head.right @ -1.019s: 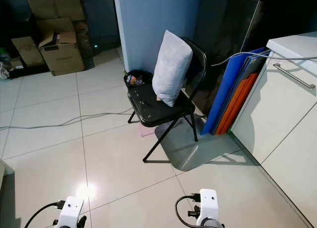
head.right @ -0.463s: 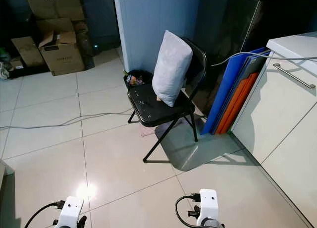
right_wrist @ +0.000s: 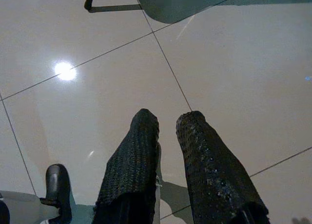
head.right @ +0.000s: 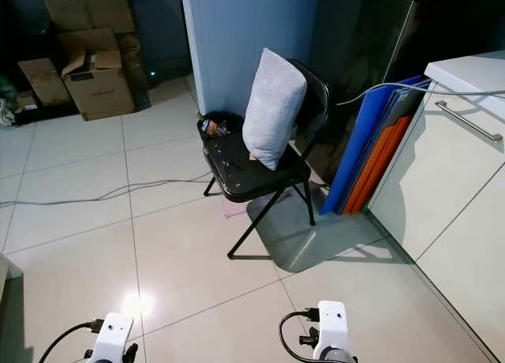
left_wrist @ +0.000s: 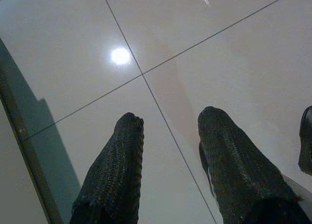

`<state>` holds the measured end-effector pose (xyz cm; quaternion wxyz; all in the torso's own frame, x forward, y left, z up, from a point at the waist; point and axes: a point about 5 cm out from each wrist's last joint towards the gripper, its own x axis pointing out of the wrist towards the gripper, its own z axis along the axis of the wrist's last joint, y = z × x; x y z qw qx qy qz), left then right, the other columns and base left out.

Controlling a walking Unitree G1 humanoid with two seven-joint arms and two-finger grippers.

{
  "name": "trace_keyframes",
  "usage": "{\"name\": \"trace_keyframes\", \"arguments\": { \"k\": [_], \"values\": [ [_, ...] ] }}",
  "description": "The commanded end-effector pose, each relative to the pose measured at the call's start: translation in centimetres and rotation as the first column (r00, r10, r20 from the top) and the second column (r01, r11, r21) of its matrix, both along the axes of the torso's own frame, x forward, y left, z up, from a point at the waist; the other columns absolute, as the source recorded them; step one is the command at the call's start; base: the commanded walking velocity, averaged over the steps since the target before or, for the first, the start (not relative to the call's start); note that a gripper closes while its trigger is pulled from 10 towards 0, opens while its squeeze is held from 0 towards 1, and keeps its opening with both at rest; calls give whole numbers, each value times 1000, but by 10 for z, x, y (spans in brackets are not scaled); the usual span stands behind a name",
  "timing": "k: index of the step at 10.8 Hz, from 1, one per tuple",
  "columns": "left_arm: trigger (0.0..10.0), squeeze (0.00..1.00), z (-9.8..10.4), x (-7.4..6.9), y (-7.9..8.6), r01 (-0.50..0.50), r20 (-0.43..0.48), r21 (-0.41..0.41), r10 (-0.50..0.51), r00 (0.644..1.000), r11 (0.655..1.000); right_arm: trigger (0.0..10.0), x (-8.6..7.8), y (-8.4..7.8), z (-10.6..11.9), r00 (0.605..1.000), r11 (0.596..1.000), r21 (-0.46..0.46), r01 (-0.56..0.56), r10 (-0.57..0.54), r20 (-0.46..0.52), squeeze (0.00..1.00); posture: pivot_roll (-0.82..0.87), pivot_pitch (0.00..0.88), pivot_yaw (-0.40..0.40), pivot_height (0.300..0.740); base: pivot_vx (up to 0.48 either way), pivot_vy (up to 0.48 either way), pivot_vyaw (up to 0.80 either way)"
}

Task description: Kitchen organization

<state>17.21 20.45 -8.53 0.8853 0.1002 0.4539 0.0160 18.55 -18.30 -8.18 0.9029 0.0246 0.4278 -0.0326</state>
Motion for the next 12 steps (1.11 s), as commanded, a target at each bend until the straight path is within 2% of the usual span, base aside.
{"name": "trace_keyframes", "arguments": {
  "k": [1, 12],
  "values": [
    [10000, 0, 12, 34, -33, 56, 68, -101, -49, 997, 993, 10000, 19, -1, 10, 995, 993, 83, 82, -87, 55, 0, 149, 0, 10, 740, 0, 0, 0],
    [10000, 0, 13, 36, -36, 60, 74, -116, -52, 996, 991, 10000, 19, -1, 10, 994, 992, 91, 92, -97, 53, 0, 154, 0, 6, 740, 0, 0, 0]
  ]
}}
